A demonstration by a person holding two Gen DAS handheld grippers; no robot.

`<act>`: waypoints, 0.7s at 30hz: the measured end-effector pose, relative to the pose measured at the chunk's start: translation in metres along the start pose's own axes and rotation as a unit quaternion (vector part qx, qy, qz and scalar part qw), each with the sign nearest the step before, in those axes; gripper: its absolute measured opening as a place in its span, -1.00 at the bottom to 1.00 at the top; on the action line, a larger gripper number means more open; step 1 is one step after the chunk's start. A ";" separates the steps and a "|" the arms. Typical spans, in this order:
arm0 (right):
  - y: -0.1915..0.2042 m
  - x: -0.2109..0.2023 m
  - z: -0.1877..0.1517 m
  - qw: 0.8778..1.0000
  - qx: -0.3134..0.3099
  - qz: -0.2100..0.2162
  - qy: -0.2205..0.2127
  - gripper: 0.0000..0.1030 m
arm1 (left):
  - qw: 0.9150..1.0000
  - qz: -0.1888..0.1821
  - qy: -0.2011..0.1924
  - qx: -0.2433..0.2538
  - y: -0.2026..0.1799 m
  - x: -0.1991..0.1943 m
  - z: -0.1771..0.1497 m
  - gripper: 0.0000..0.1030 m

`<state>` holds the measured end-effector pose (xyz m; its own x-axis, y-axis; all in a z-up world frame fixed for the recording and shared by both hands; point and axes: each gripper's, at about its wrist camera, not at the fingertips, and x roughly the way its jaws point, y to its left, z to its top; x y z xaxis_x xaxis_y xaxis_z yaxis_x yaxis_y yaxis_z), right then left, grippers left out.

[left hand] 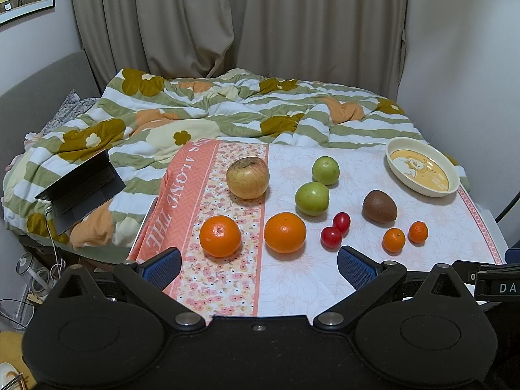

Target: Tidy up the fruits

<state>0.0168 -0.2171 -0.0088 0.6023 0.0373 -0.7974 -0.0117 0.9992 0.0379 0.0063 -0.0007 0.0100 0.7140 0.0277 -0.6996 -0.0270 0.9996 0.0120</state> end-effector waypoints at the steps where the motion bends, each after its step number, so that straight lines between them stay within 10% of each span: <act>1: 0.000 0.000 0.000 1.000 0.000 0.000 0.000 1.00 | 1.000 0.000 0.000 0.000 0.000 0.000 0.000 1.00; 21: -0.015 0.005 0.016 0.996 -0.080 0.035 -0.022 1.00 | 0.998 0.044 -0.017 -0.036 0.013 0.003 0.001 1.00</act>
<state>0.0325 -0.2316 -0.0037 0.6293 0.1093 -0.7695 -0.1794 0.9837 -0.0071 0.0090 0.0128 0.0088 0.7297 0.1161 -0.6738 -0.1388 0.9901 0.0203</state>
